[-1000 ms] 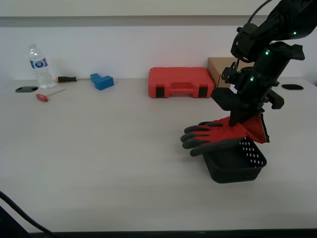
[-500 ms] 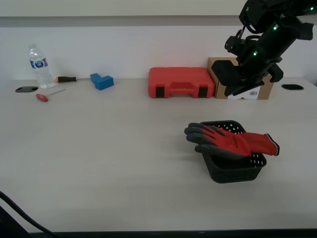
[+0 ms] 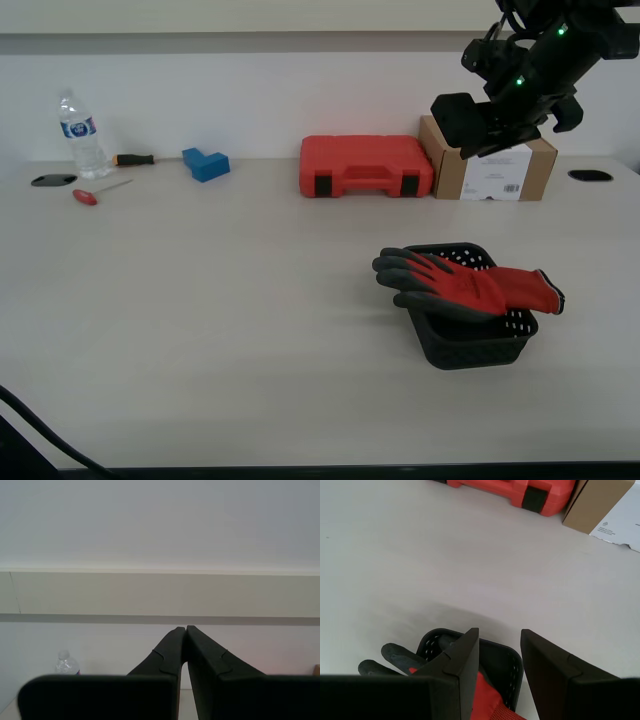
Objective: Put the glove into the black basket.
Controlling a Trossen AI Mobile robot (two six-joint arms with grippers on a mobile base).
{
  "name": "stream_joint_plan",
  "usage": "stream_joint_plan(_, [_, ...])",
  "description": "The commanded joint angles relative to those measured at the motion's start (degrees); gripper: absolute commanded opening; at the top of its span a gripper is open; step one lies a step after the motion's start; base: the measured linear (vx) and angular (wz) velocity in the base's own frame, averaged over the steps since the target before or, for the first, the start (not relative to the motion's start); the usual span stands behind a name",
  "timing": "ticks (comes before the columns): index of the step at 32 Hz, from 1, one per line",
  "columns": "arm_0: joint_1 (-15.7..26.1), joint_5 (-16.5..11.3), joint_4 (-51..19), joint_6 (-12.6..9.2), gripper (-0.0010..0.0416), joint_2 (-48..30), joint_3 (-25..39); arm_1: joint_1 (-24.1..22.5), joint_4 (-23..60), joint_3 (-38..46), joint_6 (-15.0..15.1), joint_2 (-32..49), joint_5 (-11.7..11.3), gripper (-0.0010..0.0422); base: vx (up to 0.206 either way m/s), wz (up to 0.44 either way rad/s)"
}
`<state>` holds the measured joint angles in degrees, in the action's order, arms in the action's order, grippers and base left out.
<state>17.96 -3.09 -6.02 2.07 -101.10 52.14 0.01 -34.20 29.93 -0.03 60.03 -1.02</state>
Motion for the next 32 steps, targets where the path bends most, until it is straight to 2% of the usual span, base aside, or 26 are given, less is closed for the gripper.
stream_joint_plan(1, [0.0,0.2,0.0,0.0,0.0115,0.0,0.0,0.0,-0.2,0.1,0.1,0.0,0.0,0.0000,0.000,0.000])
stream_joint_plan(32, [0.0,0.2,0.0,0.0,0.0114,0.0,0.0,0.0,-0.2,0.1,0.1,0.0,0.0,0.0000,0.000,0.000])
